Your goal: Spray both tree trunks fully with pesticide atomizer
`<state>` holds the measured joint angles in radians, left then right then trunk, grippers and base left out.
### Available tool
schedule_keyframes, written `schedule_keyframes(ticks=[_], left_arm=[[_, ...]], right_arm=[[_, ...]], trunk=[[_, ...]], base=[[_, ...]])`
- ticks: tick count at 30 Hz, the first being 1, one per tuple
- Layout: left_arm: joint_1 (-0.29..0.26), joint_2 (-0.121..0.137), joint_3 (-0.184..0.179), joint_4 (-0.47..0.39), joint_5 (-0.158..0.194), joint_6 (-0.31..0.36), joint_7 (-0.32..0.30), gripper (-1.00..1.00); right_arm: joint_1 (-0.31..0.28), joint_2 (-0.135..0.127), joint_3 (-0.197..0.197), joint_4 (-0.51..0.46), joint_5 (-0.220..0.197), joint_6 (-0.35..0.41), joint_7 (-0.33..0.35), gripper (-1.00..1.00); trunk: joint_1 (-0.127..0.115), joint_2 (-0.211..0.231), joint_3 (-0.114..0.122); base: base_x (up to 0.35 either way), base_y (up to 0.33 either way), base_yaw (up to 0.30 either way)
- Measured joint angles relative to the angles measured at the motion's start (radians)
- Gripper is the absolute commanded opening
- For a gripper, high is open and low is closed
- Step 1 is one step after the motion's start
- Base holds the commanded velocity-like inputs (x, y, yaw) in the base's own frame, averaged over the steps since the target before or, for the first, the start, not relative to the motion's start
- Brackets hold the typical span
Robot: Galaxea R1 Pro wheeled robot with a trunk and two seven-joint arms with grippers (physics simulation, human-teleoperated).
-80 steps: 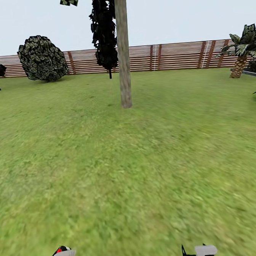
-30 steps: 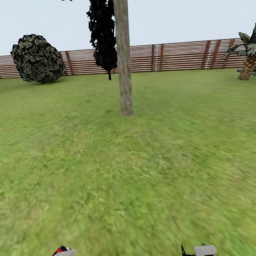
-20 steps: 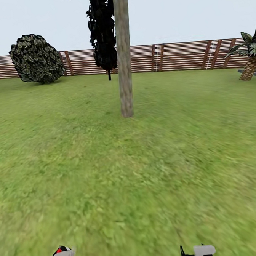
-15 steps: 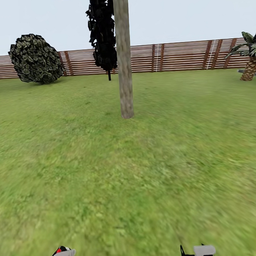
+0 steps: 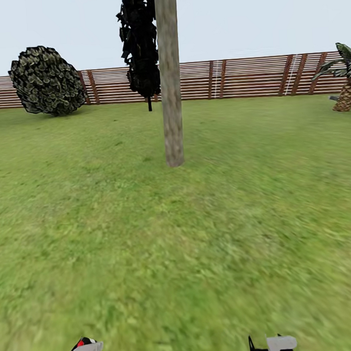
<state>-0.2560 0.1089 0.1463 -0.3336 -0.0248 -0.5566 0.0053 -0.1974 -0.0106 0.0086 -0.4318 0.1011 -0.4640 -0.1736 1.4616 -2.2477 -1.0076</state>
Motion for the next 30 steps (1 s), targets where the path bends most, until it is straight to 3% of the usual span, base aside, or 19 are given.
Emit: schedule_keyframes(ticks=[30], left_arm=[[0.000, -0.001, -0.001, 0.000, 0.000, 0.000, 0.000, -1.00]], right_arm=[[0.000, -0.002, -0.002, 0.000, 0.000, 0.000, -0.001, 1.00]], trunk=[[0.000, 0.000, 0.003]], base=[[0.339, 0.000, -0.014]])
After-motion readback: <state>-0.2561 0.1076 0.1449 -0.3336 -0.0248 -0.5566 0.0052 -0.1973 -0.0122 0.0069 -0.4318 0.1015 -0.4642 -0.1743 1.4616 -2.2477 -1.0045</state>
